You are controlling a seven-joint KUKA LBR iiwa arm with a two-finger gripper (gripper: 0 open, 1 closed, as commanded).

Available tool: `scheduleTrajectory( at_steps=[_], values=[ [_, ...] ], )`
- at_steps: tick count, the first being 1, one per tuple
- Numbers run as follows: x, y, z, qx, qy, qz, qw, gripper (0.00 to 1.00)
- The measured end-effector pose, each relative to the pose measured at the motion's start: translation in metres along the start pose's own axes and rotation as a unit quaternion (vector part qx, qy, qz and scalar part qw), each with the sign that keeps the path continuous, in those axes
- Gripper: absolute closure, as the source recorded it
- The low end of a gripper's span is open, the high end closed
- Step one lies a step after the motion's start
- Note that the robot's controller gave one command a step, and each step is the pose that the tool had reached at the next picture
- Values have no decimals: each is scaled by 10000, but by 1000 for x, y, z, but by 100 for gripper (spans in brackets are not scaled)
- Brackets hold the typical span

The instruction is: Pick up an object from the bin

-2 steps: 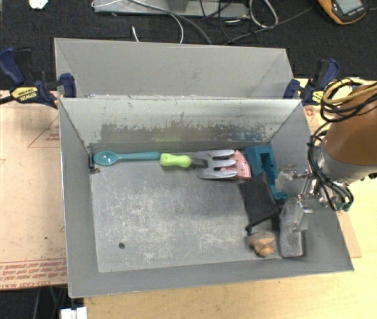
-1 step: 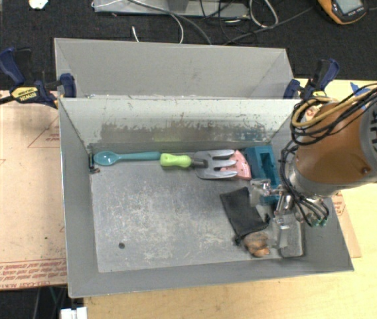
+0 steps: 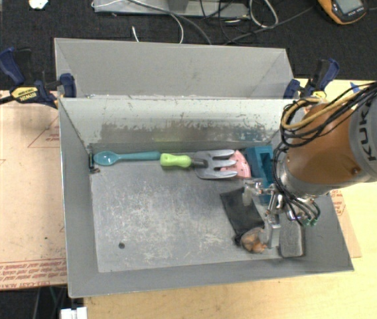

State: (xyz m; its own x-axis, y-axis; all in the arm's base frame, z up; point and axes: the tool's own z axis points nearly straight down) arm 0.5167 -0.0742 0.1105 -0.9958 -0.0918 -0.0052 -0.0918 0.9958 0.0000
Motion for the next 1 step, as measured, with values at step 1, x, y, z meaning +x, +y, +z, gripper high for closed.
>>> scheduleTrajectory(
  at_steps=[1],
  values=[
    [12, 31, 34, -25, -42, 392, 9992, 100]
  ],
)
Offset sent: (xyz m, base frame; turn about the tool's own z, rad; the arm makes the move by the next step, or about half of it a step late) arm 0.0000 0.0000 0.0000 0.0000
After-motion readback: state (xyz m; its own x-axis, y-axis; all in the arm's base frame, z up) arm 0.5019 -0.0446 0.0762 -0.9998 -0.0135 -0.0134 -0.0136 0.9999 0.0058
